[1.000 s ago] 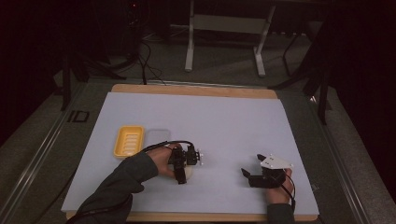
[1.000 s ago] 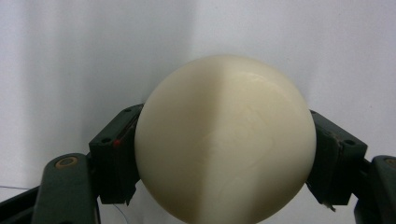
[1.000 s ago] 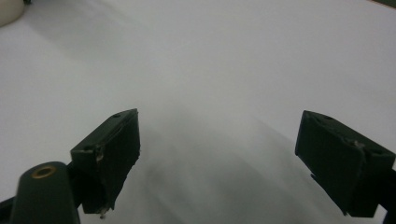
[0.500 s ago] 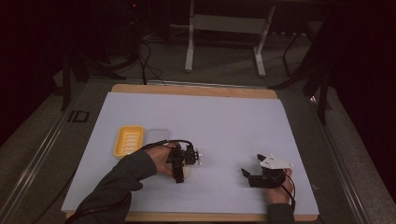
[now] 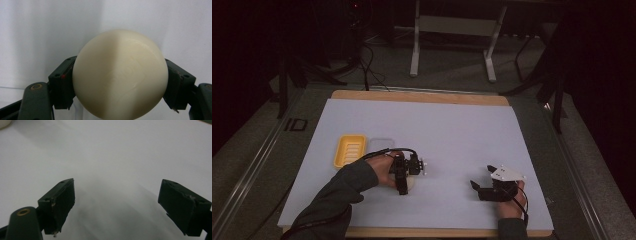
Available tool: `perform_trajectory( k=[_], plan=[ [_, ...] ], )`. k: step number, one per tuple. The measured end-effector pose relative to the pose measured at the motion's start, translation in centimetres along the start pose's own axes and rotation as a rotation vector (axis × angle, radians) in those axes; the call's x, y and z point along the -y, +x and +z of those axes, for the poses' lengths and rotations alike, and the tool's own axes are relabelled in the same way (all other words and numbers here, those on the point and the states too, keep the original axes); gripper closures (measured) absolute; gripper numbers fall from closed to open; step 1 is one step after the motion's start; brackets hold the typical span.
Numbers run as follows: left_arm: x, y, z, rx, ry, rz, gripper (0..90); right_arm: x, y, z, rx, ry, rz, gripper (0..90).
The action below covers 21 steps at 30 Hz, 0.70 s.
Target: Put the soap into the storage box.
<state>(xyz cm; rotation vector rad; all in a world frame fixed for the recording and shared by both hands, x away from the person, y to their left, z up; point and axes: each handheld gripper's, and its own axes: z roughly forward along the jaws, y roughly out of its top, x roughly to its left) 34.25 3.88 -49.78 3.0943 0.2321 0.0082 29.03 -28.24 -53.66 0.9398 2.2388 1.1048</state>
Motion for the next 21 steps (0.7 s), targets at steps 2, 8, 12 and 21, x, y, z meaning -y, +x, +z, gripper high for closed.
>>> perform_trajectory(
  k=[2, 8, 12, 21],
  plan=[
    [0.1, 0.1, -0.1, 0.001, -0.001, -0.008, 24.7, 0.0, 0.0, 0.0, 0.000, 0.000, 0.000, 13.9],
    [0.6, 0.6, -0.4, -0.002, -0.001, -0.026, 24.7, 0.0, 0.0, 0.0, 0.000, 0.000, 0.000, 13.9],
    [0.9, 0.8, -0.5, -0.004, -0.004, -0.031, 24.7, 0.0, 0.0, 0.0, 0.000, 0.000, -0.001, 13.9],
    [1.4, 1.3, -0.5, -0.012, -0.002, -0.047, 24.7, 0.0, 0.0, 0.0, 0.000, 0.000, -0.001, 13.9]
  ],
)
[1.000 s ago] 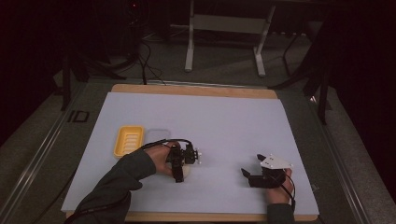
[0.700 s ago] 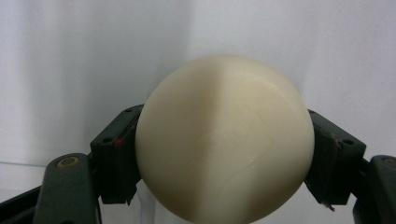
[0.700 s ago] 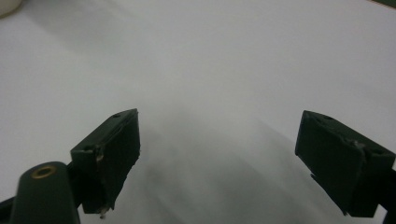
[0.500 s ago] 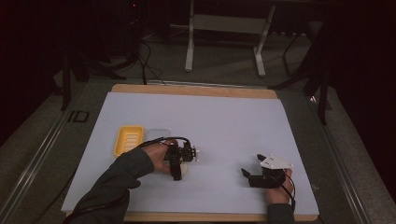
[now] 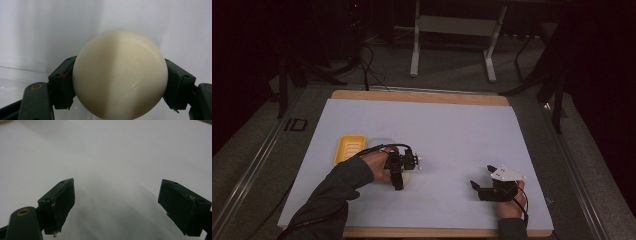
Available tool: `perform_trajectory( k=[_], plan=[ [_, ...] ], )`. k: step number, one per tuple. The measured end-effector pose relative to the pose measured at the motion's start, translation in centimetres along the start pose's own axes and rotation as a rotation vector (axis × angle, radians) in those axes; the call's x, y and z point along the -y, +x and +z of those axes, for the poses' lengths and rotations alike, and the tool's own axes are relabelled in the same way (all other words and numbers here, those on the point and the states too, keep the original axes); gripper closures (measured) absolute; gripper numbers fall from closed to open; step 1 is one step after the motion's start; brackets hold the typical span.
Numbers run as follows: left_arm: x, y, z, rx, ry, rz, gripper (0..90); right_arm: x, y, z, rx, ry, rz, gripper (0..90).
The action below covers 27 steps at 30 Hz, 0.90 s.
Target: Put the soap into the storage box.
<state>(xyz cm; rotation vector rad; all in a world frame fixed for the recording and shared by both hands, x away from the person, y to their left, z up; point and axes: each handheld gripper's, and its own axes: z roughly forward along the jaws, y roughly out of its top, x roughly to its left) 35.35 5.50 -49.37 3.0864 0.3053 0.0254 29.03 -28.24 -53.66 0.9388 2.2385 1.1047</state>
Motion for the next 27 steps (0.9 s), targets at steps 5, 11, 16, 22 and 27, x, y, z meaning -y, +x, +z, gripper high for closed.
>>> perform_trajectory(
  k=[5, 11, 16, 22, 27],
  plan=[
    [0.5, 0.5, -0.4, -0.002, -0.014, -0.014, 24.7, 0.0, 0.0, 0.0, 0.000, 0.000, 0.000, 13.9],
    [1.0, 1.0, -1.3, -0.008, -0.036, -0.030, 24.8, 0.0, 0.0, 0.0, 0.000, 0.000, 0.000, 13.9],
    [1.6, 1.5, -1.8, -0.015, -0.046, -0.047, 24.8, 0.0, 0.0, 0.0, 0.000, 0.000, 0.000, 13.9],
    [2.2, 2.0, -2.3, -0.025, -0.058, -0.075, 24.8, 0.0, 0.0, 0.0, 0.000, 0.000, 0.000, 13.9],
    [2.9, 2.6, -2.9, -0.033, -0.070, -0.098, 24.8, 0.0, 0.0, 0.0, 0.000, 0.001, 0.000, 13.9]
  ],
)
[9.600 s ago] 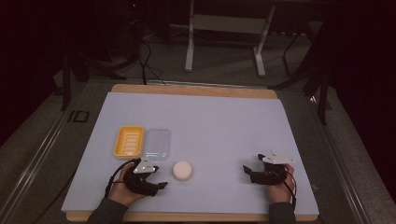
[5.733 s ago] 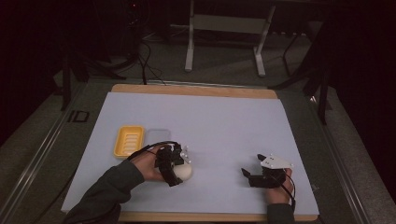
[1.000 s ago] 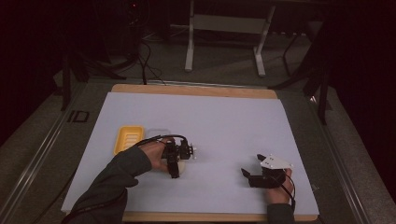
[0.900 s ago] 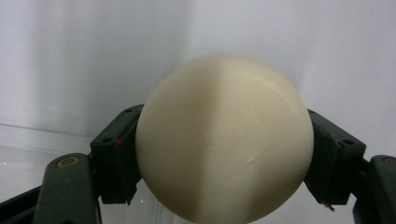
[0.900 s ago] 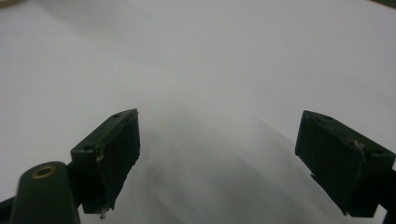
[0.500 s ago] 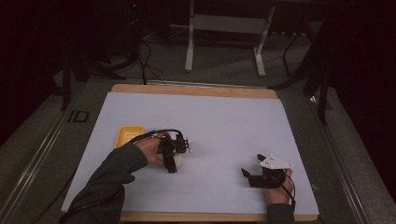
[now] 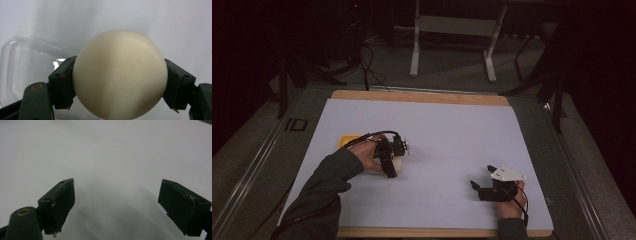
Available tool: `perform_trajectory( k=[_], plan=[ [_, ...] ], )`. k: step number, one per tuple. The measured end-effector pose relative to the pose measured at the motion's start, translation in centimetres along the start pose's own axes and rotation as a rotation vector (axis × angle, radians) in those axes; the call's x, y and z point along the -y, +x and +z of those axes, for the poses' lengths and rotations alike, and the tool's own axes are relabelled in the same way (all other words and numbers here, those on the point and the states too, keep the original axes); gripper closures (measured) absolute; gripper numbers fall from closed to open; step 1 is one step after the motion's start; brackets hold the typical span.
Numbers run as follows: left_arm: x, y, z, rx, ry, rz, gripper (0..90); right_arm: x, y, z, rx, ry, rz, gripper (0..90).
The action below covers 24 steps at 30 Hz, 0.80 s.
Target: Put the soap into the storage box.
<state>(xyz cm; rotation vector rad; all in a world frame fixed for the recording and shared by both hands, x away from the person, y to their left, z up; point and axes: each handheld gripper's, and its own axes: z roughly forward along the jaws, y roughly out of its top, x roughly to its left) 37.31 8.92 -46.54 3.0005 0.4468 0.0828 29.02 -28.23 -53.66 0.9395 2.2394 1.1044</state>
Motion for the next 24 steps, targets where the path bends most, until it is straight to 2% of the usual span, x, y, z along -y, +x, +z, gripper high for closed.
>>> perform_trajectory(
  k=[15, 24],
  plan=[
    [1.5, 1.7, -1.2, -0.025, -0.008, -0.063, 24.8, 0.0, 0.0, 0.0, 0.000, 0.002, 0.000, 13.9],
    [2.2, 2.4, -1.0, -0.029, 0.001, -0.092, 24.8, 0.0, 0.0, 0.0, 0.000, 0.000, 0.001, 13.9]
  ],
)
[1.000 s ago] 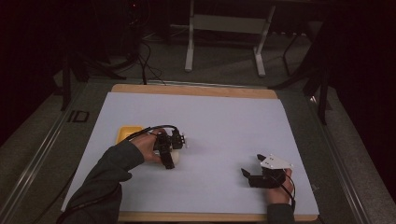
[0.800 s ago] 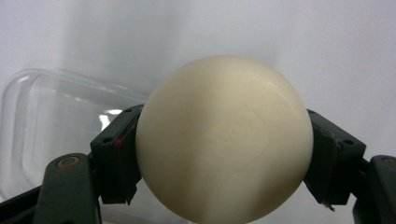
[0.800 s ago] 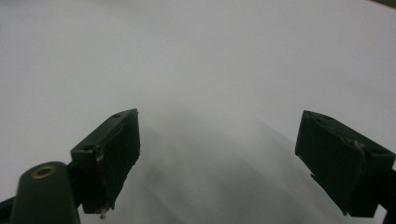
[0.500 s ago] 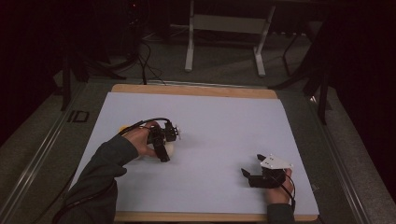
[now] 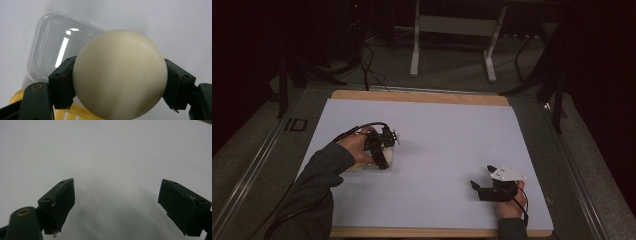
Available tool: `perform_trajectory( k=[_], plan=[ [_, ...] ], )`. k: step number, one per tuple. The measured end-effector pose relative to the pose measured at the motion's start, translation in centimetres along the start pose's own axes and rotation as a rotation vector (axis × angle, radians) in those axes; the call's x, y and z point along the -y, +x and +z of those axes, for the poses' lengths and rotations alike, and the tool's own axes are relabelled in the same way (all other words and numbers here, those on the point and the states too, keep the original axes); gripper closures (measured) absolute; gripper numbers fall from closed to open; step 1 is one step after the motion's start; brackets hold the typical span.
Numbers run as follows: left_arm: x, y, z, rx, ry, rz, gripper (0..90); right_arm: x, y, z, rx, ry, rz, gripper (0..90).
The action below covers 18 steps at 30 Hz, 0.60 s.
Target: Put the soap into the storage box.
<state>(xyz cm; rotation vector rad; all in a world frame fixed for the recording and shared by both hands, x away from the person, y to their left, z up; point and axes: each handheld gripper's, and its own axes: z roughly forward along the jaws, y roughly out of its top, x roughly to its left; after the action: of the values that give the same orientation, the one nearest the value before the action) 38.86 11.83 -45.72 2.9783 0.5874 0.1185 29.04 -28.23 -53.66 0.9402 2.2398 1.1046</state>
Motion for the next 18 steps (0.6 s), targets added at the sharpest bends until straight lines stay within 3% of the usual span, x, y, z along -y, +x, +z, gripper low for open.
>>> perform_trajectory(
  k=[18],
  plan=[
    [1.6, 1.3, -0.3, -0.027, -0.028, -0.063, 24.8, 0.0, 0.0, 0.0, 0.000, -0.001, 0.000, 13.9]
  ],
)
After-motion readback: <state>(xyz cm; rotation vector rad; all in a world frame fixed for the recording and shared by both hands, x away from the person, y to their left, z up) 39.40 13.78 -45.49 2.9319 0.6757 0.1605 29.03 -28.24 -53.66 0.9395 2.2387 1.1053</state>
